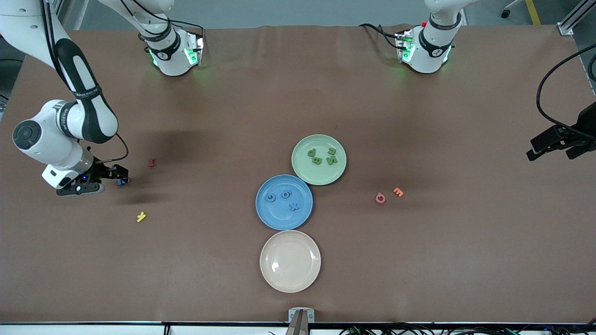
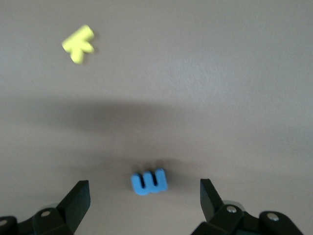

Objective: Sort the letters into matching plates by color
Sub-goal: 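Reach the right gripper down to the blue letter w and grasp it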

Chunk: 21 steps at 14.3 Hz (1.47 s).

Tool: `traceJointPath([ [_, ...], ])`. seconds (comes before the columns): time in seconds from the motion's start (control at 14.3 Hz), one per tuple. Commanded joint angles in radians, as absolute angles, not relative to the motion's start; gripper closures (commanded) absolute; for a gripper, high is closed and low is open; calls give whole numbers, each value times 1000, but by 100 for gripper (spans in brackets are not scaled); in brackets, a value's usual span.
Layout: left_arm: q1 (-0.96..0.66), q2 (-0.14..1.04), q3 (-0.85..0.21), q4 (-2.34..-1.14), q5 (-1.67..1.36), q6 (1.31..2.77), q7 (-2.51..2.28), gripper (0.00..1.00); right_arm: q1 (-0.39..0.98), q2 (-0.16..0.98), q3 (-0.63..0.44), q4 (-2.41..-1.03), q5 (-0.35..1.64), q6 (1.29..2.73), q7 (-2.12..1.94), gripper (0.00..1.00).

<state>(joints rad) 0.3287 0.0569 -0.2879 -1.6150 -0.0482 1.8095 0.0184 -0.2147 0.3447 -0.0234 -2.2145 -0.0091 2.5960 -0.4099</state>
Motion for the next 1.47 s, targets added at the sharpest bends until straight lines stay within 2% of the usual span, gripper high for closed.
traceJointPath([
  [0.0,142,54,-104,-1605,-29,1790,40,1,-252,363,-2,-2272,-17,2705,-503,0],
  [0.14,-3,54,38,-1603,-29,1755,38,1,-247,391,-2,-2310,-17,2801,-508,0],
  [0.42,-63,57,83,-1600,-31,1756,38,1,-245,419,0,-2309,-17,2826,-554,0],
  [0.84,-63,42,83,-1611,-31,1749,34,1,-255,442,0,-2298,-17,2826,-552,1],
  [0.98,-64,16,81,-1647,-31,1749,28,1,-258,442,0,-2298,-15,2823,-548,7],
  [1.33,-61,-41,75,-1718,-31,1749,29,1,-273,442,0,-2299,-15,2816,-546,32],
  [1.4,-61,-41,75,-1717,-31,1749,29,1,-273,442,0,-2299,-15,2815,-546,40],
])
